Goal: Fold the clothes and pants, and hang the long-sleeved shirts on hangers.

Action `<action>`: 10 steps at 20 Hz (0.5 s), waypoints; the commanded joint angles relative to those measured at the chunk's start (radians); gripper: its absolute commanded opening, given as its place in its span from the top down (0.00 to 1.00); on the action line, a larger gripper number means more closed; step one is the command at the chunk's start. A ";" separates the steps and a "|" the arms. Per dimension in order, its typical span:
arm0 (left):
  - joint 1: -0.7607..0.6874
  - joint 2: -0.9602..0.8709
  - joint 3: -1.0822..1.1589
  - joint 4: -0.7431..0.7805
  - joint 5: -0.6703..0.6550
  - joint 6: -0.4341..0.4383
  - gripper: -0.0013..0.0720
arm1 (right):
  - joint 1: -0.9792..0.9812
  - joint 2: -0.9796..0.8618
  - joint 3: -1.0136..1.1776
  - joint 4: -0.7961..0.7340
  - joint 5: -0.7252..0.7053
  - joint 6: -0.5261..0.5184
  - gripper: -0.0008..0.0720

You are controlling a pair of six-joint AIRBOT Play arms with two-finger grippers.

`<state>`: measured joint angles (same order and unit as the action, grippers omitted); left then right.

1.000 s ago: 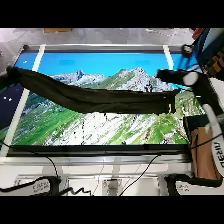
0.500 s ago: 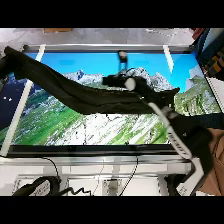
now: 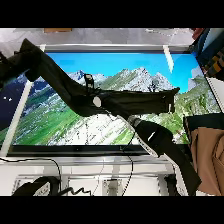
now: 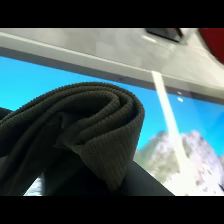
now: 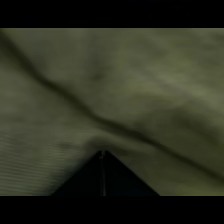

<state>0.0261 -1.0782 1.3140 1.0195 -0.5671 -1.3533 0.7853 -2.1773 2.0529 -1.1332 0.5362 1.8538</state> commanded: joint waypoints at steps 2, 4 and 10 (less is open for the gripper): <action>-0.095 -0.016 0.000 0.000 0.005 0.000 0.95 | 0.016 -0.019 0.014 0.034 -0.053 0.020 0.93; -0.130 -0.050 0.000 0.000 0.005 0.000 0.95 | -0.018 -0.004 0.014 0.013 -0.002 0.006 0.93; -0.274 -0.275 0.000 -0.219 0.008 0.001 0.95 | -0.272 0.168 0.014 -0.136 0.154 -0.069 0.93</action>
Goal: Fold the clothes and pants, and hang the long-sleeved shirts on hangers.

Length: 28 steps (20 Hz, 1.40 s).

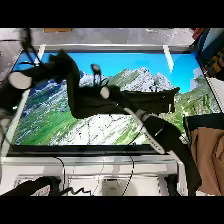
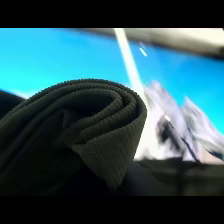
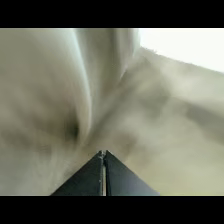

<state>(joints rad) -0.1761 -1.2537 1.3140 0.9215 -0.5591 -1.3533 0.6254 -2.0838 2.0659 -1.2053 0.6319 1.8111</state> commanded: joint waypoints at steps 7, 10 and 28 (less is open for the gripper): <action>-0.360 -0.364 0.000 -0.166 0.166 0.000 0.94 | -0.502 0.266 0.000 -0.112 0.279 -0.026 0.93; -0.431 -0.373 0.001 -0.171 0.211 0.001 0.13 | -0.597 0.301 -0.021 -0.113 0.385 -0.027 0.93; 0.430 -0.360 0.000 0.008 -0.606 0.243 0.06 | -0.650 0.301 -0.021 -0.092 0.562 -0.210 0.93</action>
<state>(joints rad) 0.1242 -1.5421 1.3144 1.0561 -1.0321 -1.1763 -0.0235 -1.7836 2.0453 -1.3106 1.1881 1.6051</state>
